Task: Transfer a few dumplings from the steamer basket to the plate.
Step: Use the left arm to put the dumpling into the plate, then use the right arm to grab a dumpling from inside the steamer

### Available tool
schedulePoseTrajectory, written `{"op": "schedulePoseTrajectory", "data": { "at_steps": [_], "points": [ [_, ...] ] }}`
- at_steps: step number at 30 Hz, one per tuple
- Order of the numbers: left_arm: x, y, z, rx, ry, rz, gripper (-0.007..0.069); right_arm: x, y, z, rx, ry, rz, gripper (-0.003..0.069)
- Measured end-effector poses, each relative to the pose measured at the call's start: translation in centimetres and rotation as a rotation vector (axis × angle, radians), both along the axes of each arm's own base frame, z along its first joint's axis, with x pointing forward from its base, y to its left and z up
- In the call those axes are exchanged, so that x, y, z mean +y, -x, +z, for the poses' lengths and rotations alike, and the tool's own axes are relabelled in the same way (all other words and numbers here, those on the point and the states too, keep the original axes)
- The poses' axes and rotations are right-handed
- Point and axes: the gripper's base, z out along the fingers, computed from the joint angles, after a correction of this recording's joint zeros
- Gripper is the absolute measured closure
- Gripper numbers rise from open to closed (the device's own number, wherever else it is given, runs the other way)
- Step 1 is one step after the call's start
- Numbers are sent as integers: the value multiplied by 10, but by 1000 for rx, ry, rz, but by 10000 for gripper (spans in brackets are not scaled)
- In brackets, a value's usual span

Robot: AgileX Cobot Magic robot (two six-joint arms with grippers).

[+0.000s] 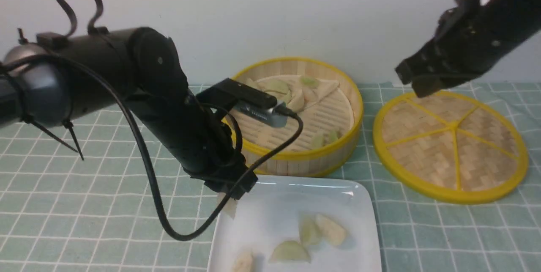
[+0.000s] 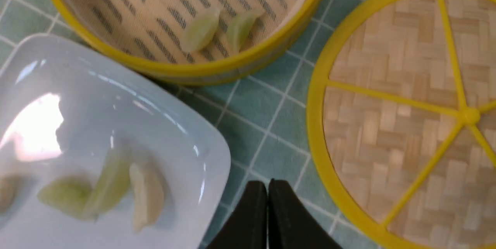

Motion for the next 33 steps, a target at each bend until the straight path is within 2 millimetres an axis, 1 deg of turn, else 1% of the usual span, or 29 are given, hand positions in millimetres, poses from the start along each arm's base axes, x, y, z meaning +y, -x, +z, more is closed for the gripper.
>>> {"op": "schedulePoseTrajectory", "data": {
  "at_steps": [1, 2, 6, 8, 9, 11, 12, 14, 15, 16, 17, 19, 20, 21, 22, 23, 25, 26, 27, 29, 30, 31, 32, 33],
  "points": [
    [-1, 0, -1, -2, -1, -5, 449, 1, -2, -1, 1, 0, -1, 659],
    [-9, -1, -11, -9, -3, -39, 449, 9, -16, -7, 4, -4, 2, 655],
    [-26, 0, -34, 15, -19, -86, 449, 27, -48, -21, -17, -2, 33, 629],
    [-33, 0, -49, 42, -34, -99, 450, 37, -61, -26, -43, -3, 60, 600],
    [-33, 0, -50, 42, -34, -98, 450, 38, -62, -27, -45, -3, 61, 596],
    [-35, -3, -62, 61, -47, -96, 435, 48, -77, -42, -40, 2, 76, 543],
    [-35, -3, -63, 63, -48, -96, 435, 48, -77, -41, -43, 1, 75, 538],
    [-35, -4, -66, 63, -50, -93, 389, 55, -85, -55, -28, 12, 91, 484],
    [-35, -4, -67, 59, -49, -91, 321, 59, -91, -67, -9, 22, 98, 435],
    [-35, -5, -67, 58, -49, -91, 297, 61, -94, -74, 2, 26, 100, 410],
    [-35, -4, -66, 61, -49, -92, 244, 63, -98, -86, 21, 35, 103, 364],
    [-36, -4, -64, 73, -48, -86, 190, 65, -102, -99, 45, 44, 103, 315],
    [-36, -4, -64, 78, -49, -83, 186, 65, -103, -102, 51, 47, 103, 304],
    [-36, -5, -57, 85, -41, -62, 163, 66, -106, -114, 73, 57, 104, 263],
    [-36, -5, -53, 87, -36, -49, 162, 67, -107, -120, 84, 63, 104, 243],
    [-35, -5, -51, 87, -33, -41, 163, 67, -108, -122, 86, 64, 104, 239],
    [-29, -3, -31, 63, -23, -5, 214, 69, -111, -136, 108, 72, 105, 209],
    [-25, -2, -20, 41, -16, 7, 256, 69, -112, -140, 108, 72, 104, 205],
    [-23, -1, -15, 30, -14, 13, 274, 69, -113, -141, 110, 73, 104, 204],
    [-8, 5, 18, -33, 3, 50, 426, 71, -116, -152, 115, 75, 104, 200],
    [-6, 6, 24, -46, 9, 56, 438, 71, -116, -153, 117, 76, 104, 200],
    [-1, 9, 33, -62, 10, 62, 503, 71, -117, -157, 123, 78, 104, 200],
    [8, 15, 50, -91, 18, 72, 570, 72, -118, -161, 126, 79, 104, 202],
    [12, 19, 58, -108, 23, 77, 592, 73, -119, -165, 131, 80, 105, 207]
  ]
}}
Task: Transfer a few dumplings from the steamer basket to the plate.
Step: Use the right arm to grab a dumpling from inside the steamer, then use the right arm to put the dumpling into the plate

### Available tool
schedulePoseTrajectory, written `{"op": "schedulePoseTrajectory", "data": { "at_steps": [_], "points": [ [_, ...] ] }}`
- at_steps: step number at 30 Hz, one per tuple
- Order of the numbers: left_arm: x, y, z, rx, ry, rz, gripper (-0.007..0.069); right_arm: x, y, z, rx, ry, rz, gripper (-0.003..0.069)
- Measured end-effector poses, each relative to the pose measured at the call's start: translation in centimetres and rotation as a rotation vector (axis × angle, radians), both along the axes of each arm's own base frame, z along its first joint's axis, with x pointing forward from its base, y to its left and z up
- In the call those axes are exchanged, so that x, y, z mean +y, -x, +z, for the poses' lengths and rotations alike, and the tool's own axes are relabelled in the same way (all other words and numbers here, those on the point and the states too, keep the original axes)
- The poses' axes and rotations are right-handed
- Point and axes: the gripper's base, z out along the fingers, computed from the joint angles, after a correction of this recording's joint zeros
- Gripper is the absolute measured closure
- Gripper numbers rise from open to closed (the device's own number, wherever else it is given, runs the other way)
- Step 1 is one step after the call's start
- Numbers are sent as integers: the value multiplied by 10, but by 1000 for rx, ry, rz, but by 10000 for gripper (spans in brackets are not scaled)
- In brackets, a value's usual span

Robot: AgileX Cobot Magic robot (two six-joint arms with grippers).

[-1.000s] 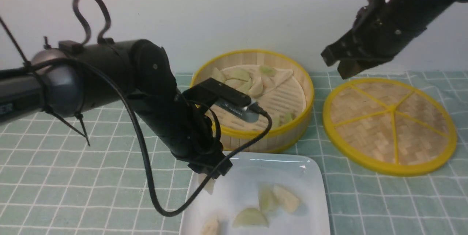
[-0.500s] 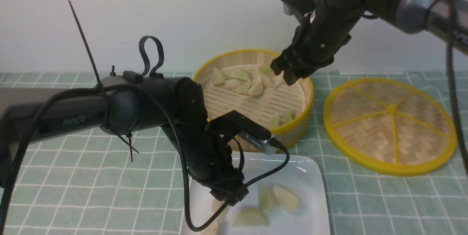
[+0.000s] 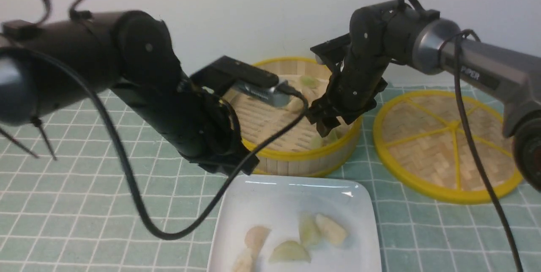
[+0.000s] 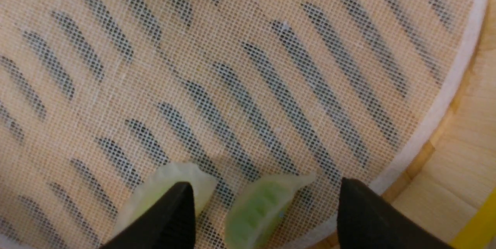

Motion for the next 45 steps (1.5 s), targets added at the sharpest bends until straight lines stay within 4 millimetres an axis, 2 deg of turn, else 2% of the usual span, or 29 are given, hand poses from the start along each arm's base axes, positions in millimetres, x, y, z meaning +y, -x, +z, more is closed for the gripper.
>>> {"op": "schedulePoseTrajectory", "data": {
  "at_steps": [2, 4, 6, 8, 9, 10, 12, 14, 20, 21, 25, 28, 31, 32, 33, 34, 35, 37, 41, 42, 43, 45],
  "points": [
    [8, 11, 18, -39, 17, 4, 622, 0, -1, -2, 3, 3, 2, 231],
    [14, 23, 30, -68, 31, 5, 630, 0, 0, -4, 16, 9, 2, 288],
    [20, 36, 38, -91, 44, 8, 631, 0, 1, -5, 27, 14, 3, 375],
    [25, 47, 44, -106, 55, 14, 631, 0, 1, -7, 35, 12, 2, 491],
    [26, 49, 46, -112, 59, 15, 631, 0, 1, -6, 35, 10, 2, 512],
    [31, 58, 48, -122, 64, 22, 631, 1, 1, -2, 42, 9, 3, 593],
    [35, 64, 49, -132, 60, 22, 631, 1, 0, 3, 44, 12, 5, 636],
    [37, 68, 49, -138, 54, 23, 631, 2, -1, 8, 41, 13, 6, 650],
    [46, 76, 47, -148, 22, 59, 631, 6, -12, 61, -112, -55, -3, 659],
    [46, 76, 47, -149, 21, 59, 631, 6, -12, 63, -115, -57, -6, 659],
    [48, 76, 47, -151, -2, 67, 631, 3, -5, 91, -159, -86, -19, 659],
    [50, 77, 46, -131, -23, 72, 631, -3, 9, 111, -173, -97, -20, 659],
    [50, 78, 45, -127, -24, 78, 631, -11, 39, 140, -157, -156, -20, 659],
    [50, 78, 45, -127, -24, 79, 631, -14, 56, 150, -142, -186, -12, 659],
    [50, 78, 45, -126, -24, 80, 631, -15, 67, 155, -134, -195, -6, 659],
    [50, 78, 45, -126, -24, 81, 631, -16, 69, 159, -142, -203, -4, 659],
    [50, 78, 45, -124, -23, 83, 631, -15, 92, 160, -103, -212, 21, 659],
    [50, 78, 45, -121, -21, 83, 631, -12, 119, 158, -65, -209, 59, 659],
    [49, 79, 45, -111, -9, 84, 631, 4, 169, 120, 86, -144, 157, 659],
    [49, 79, 45, -111, -9, 84, 631, 6, 170, 120, 87, -143, 163, 659],
    [49, 79, 45, -106, -3, 85, 631, 10, 186, 101, 155, -109, 192, 659],
    [48, 80, 45, -98, 5, 84, 631, 15, 202, 73, 215, -74, 217, 659]
  ]
}}
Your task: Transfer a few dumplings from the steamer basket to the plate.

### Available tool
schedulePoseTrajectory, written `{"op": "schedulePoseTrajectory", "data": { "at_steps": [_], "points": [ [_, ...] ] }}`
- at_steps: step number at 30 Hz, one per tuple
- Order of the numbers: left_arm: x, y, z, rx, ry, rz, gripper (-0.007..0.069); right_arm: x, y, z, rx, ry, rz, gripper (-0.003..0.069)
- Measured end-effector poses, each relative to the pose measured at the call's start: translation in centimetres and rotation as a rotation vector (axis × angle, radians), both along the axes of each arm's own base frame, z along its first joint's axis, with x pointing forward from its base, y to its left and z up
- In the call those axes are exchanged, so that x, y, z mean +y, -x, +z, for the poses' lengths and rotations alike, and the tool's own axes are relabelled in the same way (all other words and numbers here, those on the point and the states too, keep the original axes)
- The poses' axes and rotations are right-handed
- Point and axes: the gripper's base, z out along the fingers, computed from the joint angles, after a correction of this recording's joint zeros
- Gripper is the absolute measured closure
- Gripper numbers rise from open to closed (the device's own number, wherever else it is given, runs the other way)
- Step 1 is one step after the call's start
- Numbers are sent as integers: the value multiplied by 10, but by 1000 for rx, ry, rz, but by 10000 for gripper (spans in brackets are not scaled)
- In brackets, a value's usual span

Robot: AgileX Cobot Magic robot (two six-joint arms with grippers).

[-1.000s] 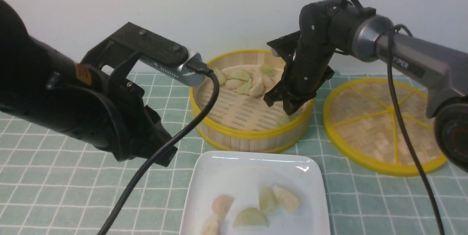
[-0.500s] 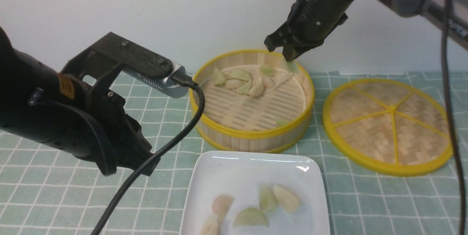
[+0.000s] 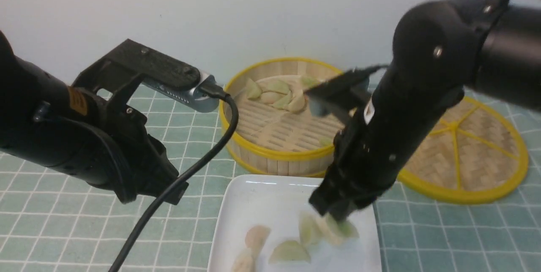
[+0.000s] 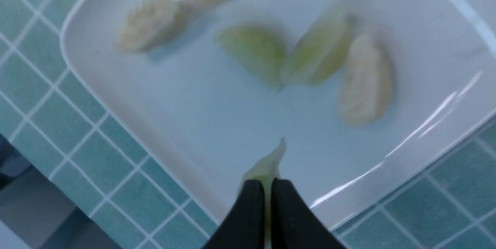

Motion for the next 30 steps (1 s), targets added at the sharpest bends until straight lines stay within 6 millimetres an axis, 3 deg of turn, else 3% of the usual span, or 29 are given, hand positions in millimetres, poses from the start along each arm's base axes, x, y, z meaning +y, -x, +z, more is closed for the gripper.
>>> {"op": "schedulePoseTrajectory", "data": {
  "at_steps": [3, 6, 8, 12, 14, 15, 16, 17, 20, 23, 24, 26, 30],
  "points": [
    [0, 1, 0, 6, 5, -5, 631, 3, 4, -21, 19, 16, 1, 659],
    [1, 4, 3, -1, 9, -10, 631, 7, -3, -51, 17, 24, -52, 656],
    [2, 6, 6, -12, 14, -10, 631, 12, -9, -61, 2, 12, -74, 640],
    [4, 12, 12, -35, 25, -10, 631, 15, -13, -68, -9, -1, -89, 576],
    [7, 18, 17, -51, 33, -12, 631, 15, -14, -69, -8, -1, -106, 484],
    [8, 19, 18, -55, 35, -12, 631, 15, -15, -68, -9, -1, -108, 476],
    [10, 23, 22, -68, 41, -13, 631, 16, -16, -63, -15, 5, -100, 412],
    [11, 26, 25, -82, 47, -13, 631, 16, -16, -59, -14, 14, -91, 393],
    [17, 38, 36, -131, 69, -13, 631, 11, -15, -25, -56, 22, -84, 389],
    [24, 52, 47, -188, 96, -15, 631, -5, -4, 34, -194, -27, -119, 471],
    [24, 53, 48, -193, 97, -16, 631, -7, -3, 39, -206, -33, -128, 478],
    [32, 69, 60, -260, 128, -15, 631, -38, 23, 99, -384, -110, -197, 580],
    [42, 90, 77, -393, 192, -7, 631, -95, 80, 166, -638, -279, -298, 662]
  ]
}}
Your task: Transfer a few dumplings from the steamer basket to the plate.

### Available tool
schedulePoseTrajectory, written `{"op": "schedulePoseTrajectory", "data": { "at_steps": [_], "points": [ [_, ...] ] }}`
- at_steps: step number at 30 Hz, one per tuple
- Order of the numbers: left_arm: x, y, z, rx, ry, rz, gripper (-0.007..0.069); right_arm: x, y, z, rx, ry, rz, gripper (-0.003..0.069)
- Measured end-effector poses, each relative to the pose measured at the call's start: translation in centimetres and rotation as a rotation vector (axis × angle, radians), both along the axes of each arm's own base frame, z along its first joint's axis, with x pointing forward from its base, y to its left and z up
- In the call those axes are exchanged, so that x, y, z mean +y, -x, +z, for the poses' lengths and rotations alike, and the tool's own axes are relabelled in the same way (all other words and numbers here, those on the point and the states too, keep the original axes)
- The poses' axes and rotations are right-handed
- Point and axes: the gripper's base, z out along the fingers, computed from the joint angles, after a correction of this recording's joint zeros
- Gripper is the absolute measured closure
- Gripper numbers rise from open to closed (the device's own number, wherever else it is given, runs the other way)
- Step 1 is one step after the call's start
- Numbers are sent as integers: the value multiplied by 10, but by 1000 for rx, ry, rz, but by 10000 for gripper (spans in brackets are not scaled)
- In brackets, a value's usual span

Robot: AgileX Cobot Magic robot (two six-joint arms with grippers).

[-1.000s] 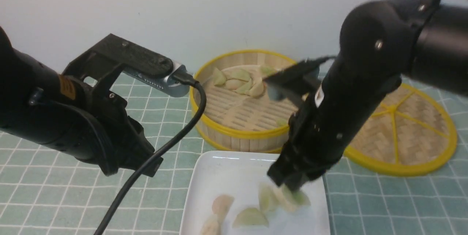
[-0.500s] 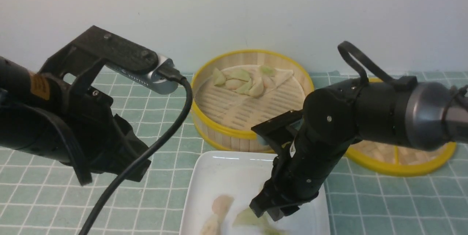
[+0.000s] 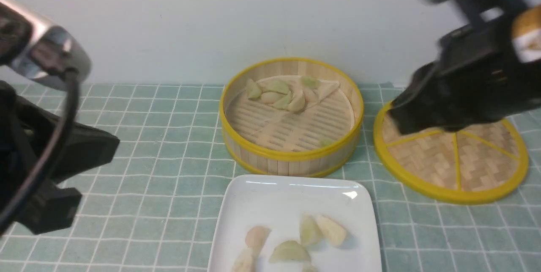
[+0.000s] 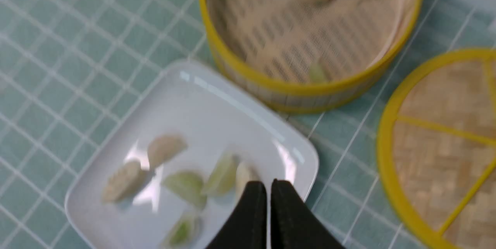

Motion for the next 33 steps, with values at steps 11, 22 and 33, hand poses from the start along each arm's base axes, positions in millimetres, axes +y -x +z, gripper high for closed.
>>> {"op": "schedulePoseTrajectory", "data": {
  "at_steps": [11, 22, 33],
  "points": [
    [9, 21, 18, -150, 103, 7, 631, -118, 137, -28, -551, -376, -31, 672],
    [4, 13, 17, -147, 138, 7, 631, -146, 164, -83, -670, -561, -103, 673],
    [22, 52, -16, -231, 268, 30, 631, -147, 164, -84, -667, -561, -109, 673]
  ]
}}
